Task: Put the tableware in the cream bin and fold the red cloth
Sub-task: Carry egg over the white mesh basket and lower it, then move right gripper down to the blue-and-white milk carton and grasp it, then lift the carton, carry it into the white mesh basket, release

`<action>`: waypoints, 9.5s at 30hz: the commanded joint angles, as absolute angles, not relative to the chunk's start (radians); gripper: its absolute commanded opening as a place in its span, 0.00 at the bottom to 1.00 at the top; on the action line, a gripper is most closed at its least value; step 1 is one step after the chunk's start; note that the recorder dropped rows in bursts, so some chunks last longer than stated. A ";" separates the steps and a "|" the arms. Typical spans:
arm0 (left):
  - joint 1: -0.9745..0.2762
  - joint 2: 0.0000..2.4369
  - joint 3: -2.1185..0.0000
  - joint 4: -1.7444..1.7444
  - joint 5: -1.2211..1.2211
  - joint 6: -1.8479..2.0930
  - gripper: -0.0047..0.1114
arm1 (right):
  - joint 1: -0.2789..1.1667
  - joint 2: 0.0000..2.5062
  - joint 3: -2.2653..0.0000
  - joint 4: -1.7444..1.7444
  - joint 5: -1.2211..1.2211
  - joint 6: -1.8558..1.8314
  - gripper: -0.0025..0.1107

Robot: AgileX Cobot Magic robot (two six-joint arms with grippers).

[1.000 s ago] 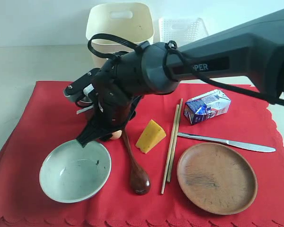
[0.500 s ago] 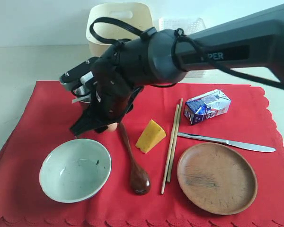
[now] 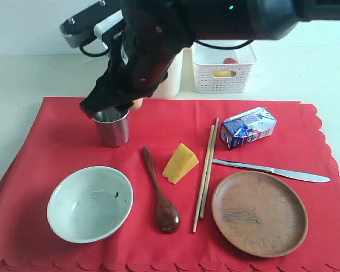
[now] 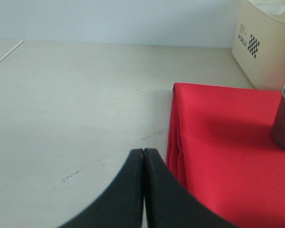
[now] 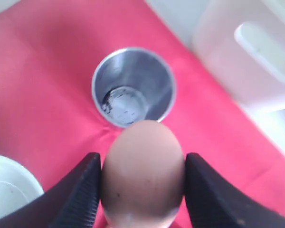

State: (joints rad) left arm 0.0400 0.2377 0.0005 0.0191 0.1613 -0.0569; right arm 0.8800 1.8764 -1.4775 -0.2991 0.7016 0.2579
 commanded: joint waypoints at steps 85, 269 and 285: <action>0.039 0.246 0.000 0.014 0.155 -0.057 0.05 | 0.279 2.000 -1.482 -0.295 0.311 0.315 0.77; 0.039 0.246 0.000 0.014 0.155 -0.057 0.05 | 0.279 2.096 -1.382 0.189 -0.320 -0.090 0.02; 0.039 0.246 0.000 0.014 0.155 -0.057 0.05 | 0.279 2.243 -1.554 0.237 -0.151 -0.075 0.07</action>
State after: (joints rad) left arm 0.0400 0.2377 0.0005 0.0191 0.1613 -0.0569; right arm 0.2827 2.2472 -1.5370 0.2366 -0.1232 -0.0754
